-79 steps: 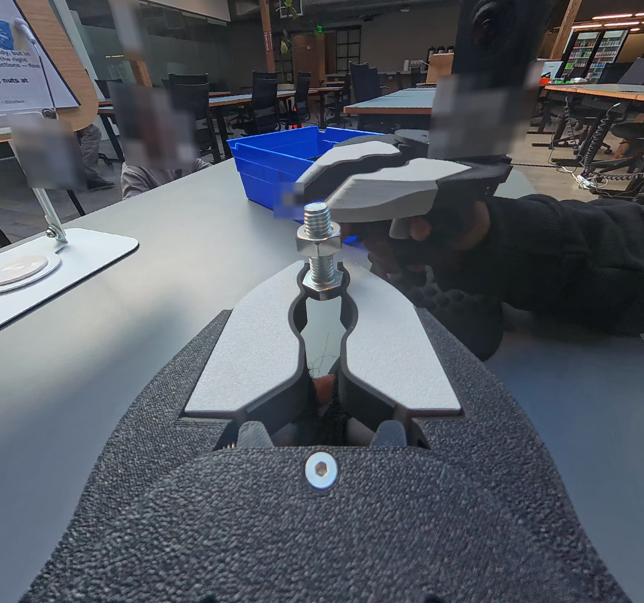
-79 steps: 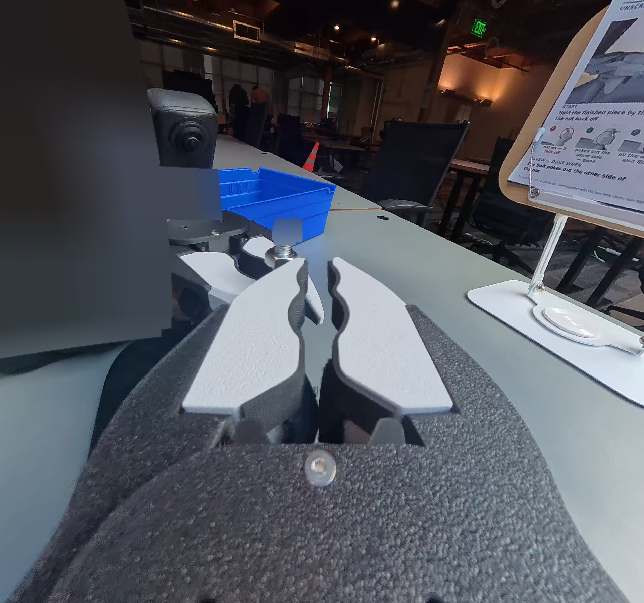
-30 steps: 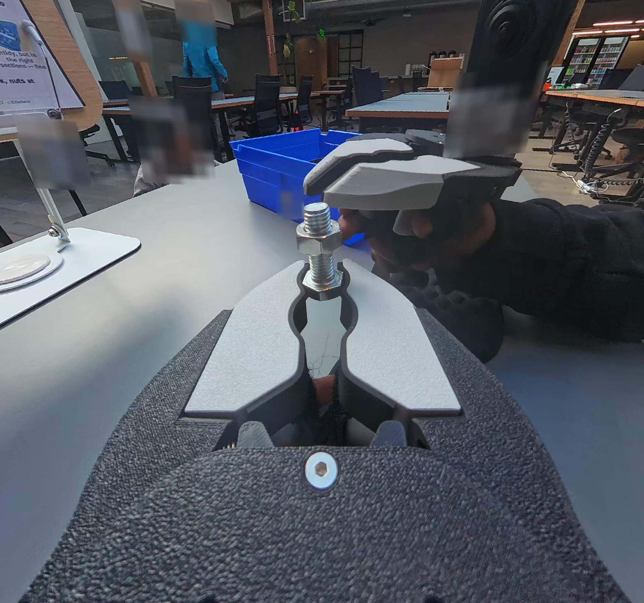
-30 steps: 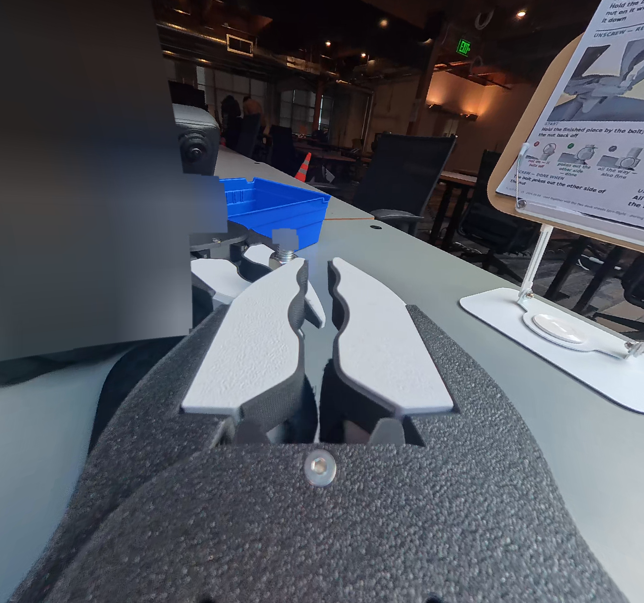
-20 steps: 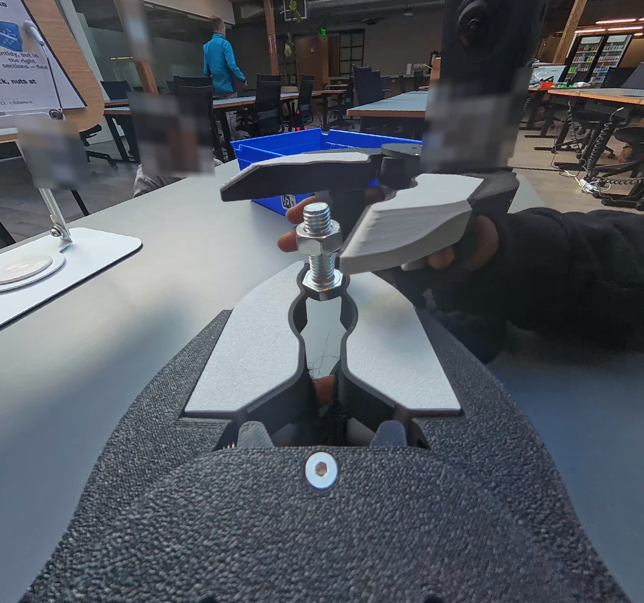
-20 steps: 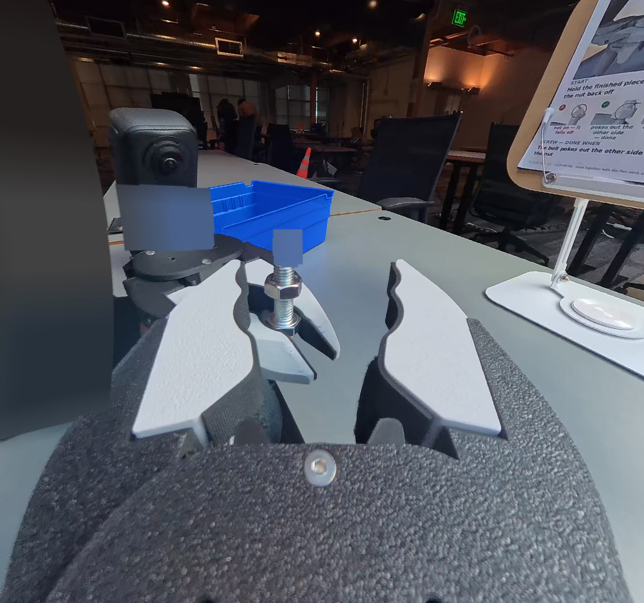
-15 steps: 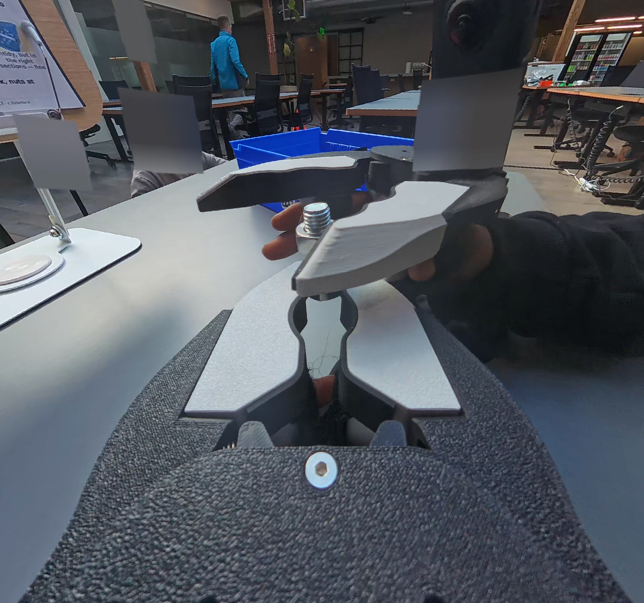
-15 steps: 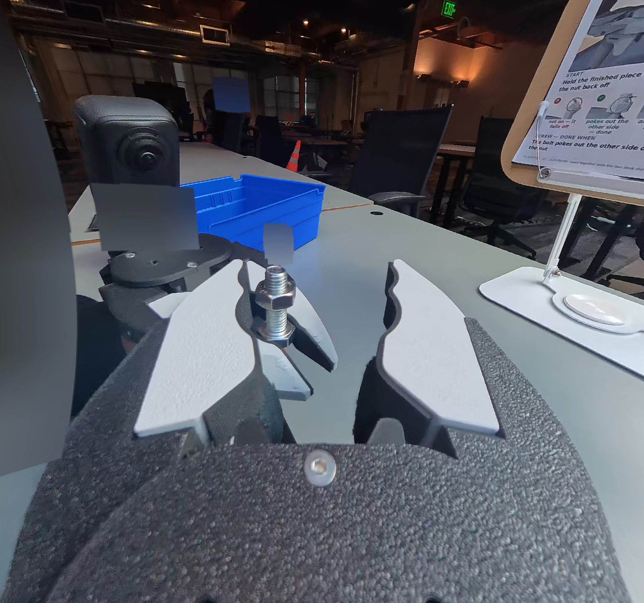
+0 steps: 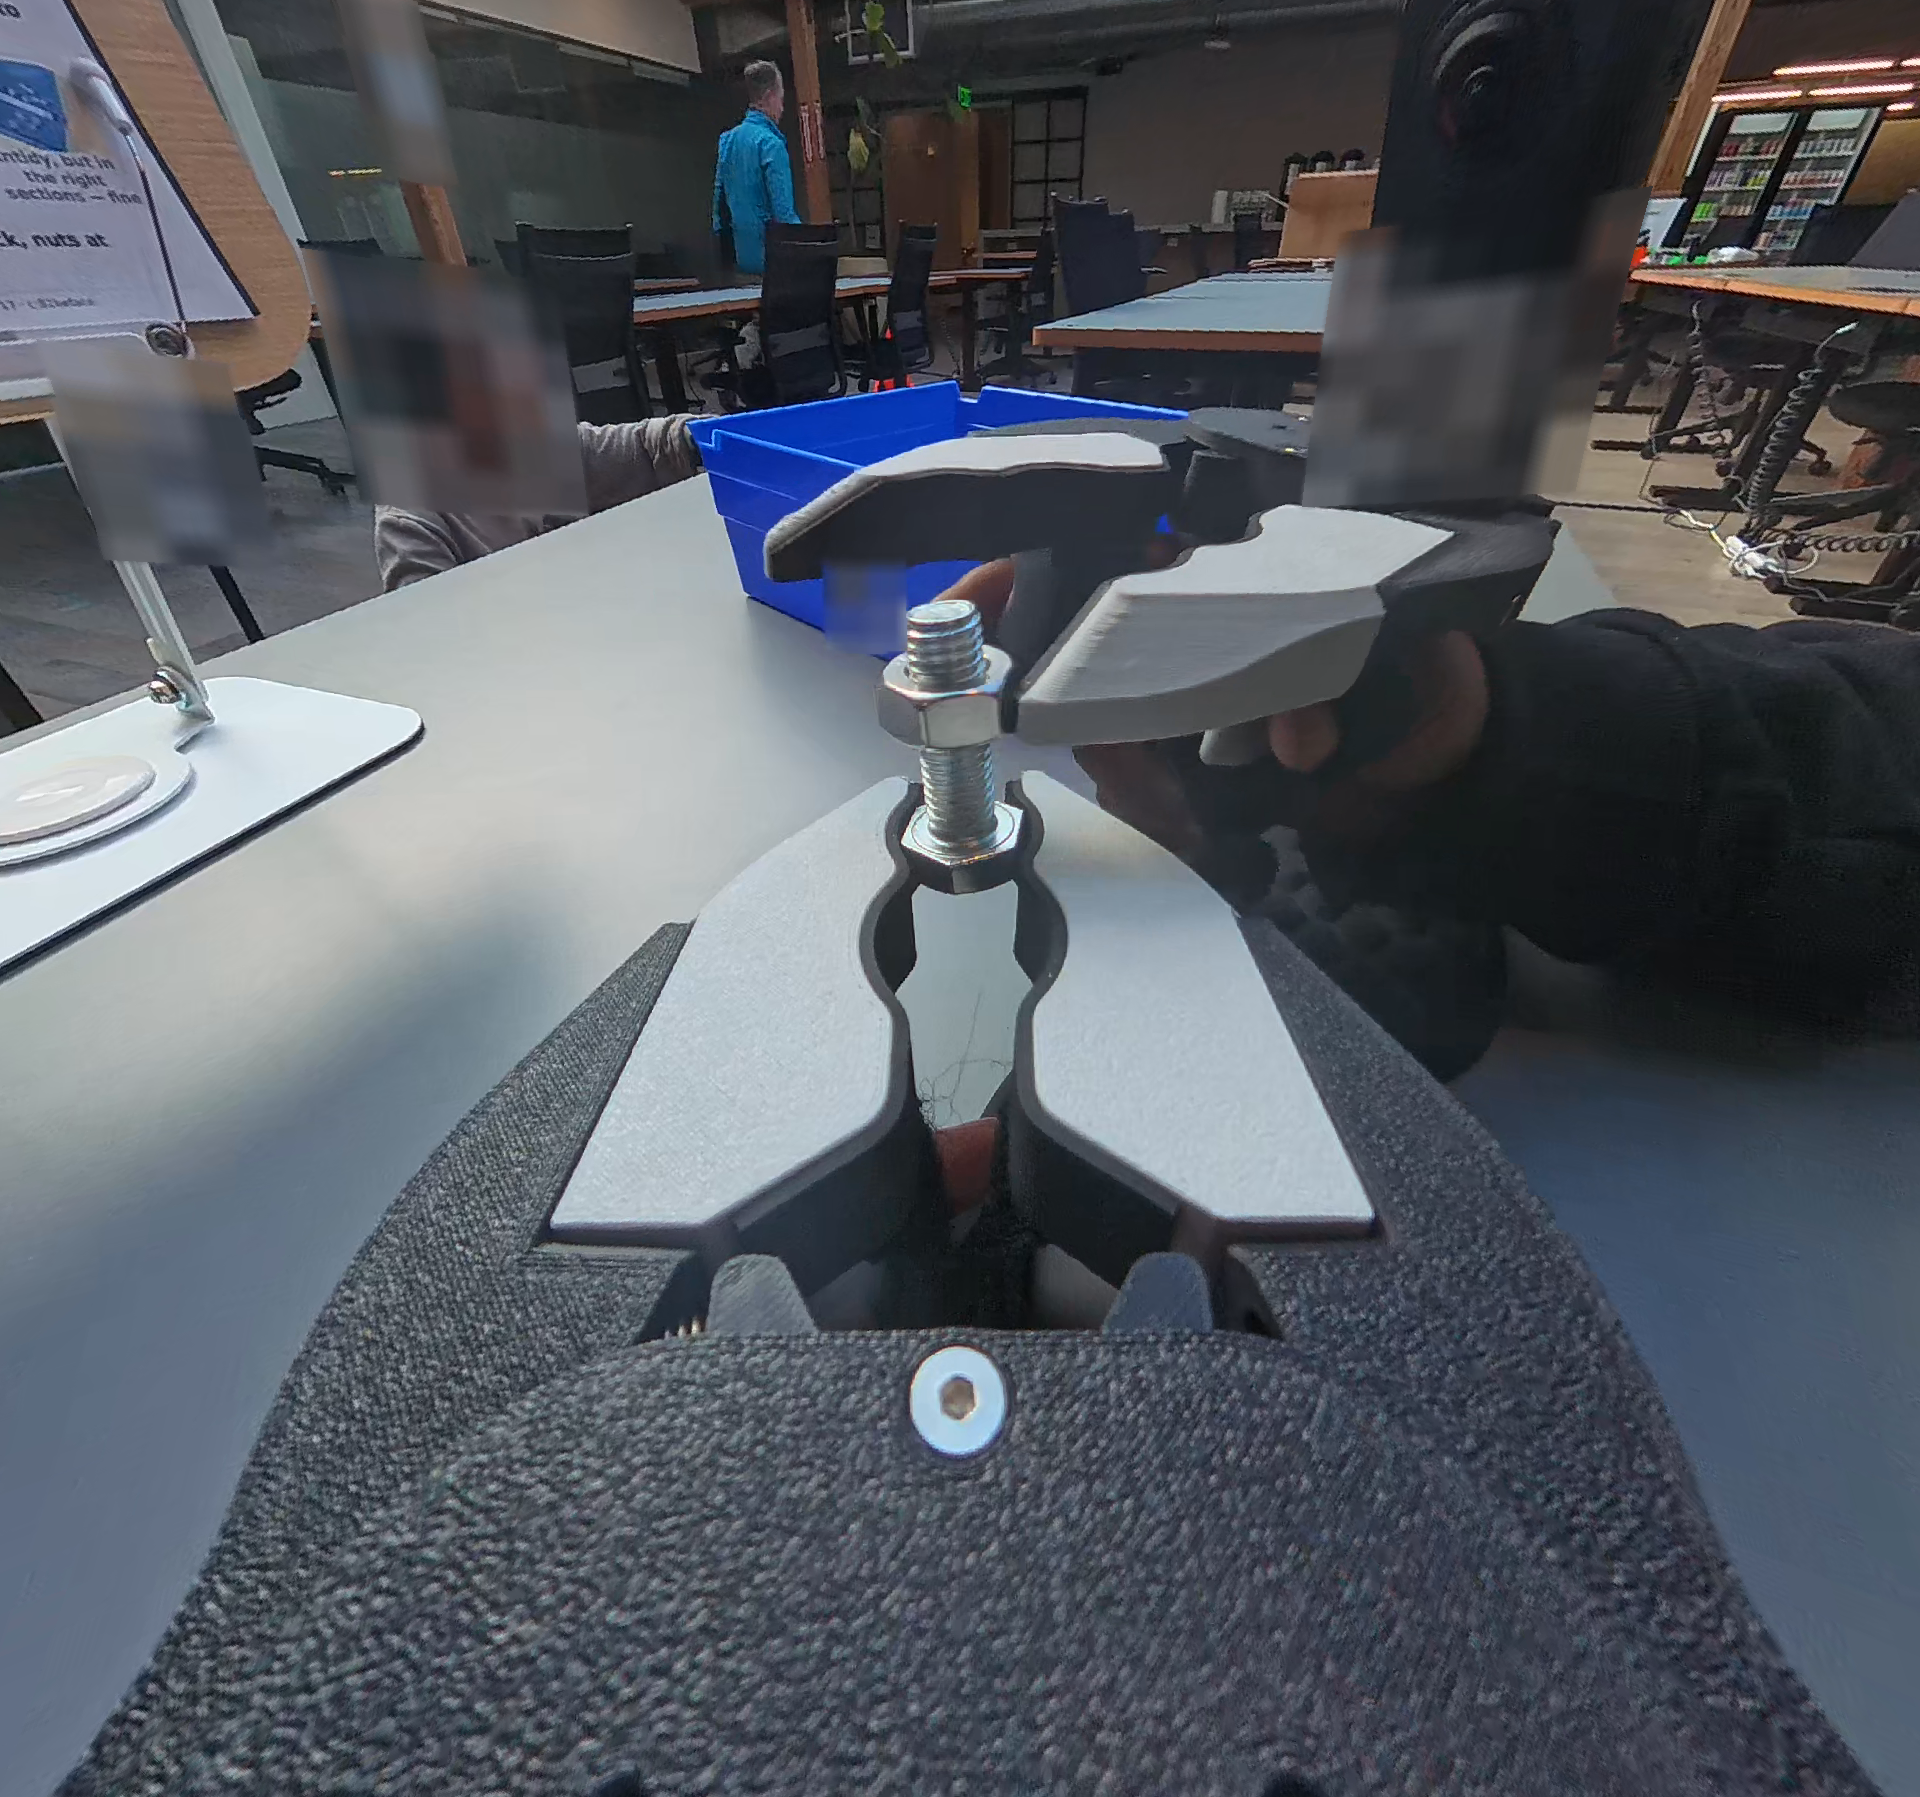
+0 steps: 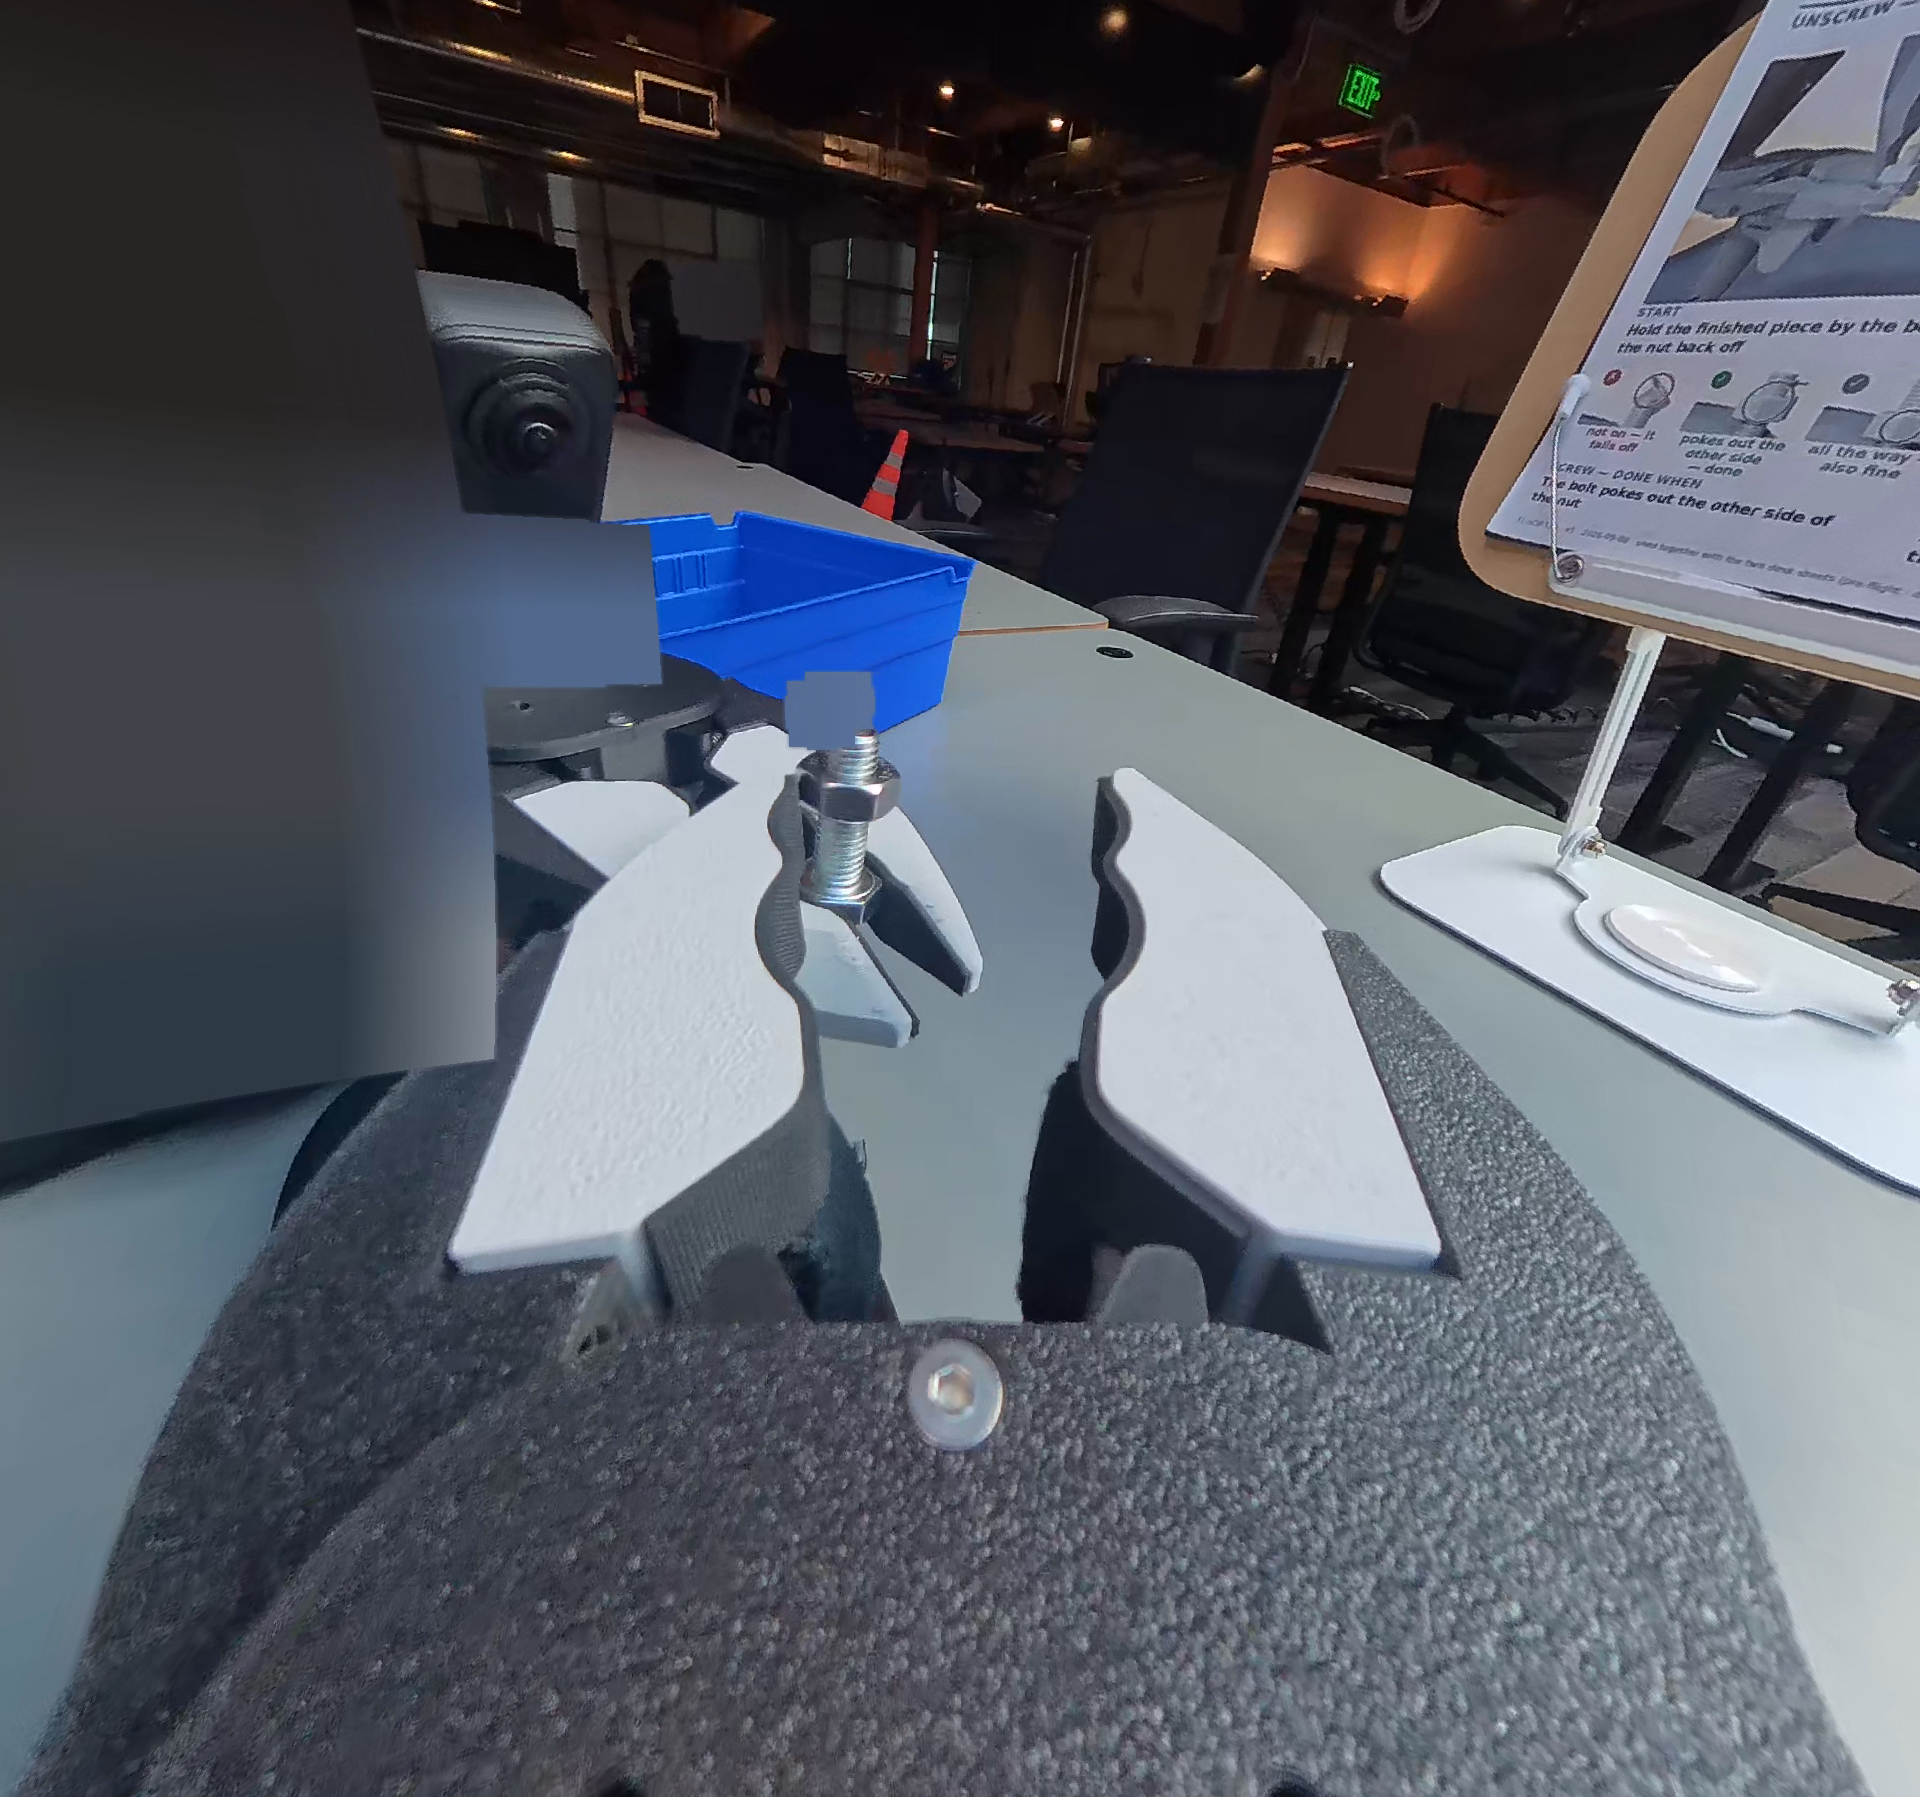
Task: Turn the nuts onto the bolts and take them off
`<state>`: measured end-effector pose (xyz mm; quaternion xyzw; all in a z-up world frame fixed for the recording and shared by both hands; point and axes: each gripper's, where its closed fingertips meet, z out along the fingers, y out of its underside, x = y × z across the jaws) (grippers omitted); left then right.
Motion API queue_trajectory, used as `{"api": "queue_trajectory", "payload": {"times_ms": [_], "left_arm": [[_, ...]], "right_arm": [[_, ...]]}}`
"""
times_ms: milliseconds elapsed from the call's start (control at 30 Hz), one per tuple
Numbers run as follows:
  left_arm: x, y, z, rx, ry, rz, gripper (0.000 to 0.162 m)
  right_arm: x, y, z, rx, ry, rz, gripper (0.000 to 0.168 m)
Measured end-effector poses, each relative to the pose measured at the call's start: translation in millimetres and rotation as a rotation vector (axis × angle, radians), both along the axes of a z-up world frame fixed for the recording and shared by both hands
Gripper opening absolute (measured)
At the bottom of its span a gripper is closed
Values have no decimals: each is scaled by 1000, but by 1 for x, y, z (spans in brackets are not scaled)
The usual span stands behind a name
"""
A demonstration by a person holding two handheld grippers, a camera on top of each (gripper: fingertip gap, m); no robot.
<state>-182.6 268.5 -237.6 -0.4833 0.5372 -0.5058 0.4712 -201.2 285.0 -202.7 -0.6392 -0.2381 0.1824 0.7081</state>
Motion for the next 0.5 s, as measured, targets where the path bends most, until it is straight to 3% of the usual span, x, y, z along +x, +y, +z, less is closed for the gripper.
{"api": "queue_trajectory", "payload": {"times_ms": [100, 267, 400, 500], "left_arm": [[0, 1, 0, -3, -2, 2, 14], [0, 0, 0, 0, -1, -1, 14], [-1, 0, 0, -1, -3, 0, 14], [0, 0, 0, 1, 0, 1, 14]], "right_arm": [[1, -4, 0, 13, -17, 9, 42], [10, -7, 4, 41, -28, -10, 8], [11, -9, 6, 44, -21, -11, 8], [4, -8, 8, 8, 49, 31, 41]]}}
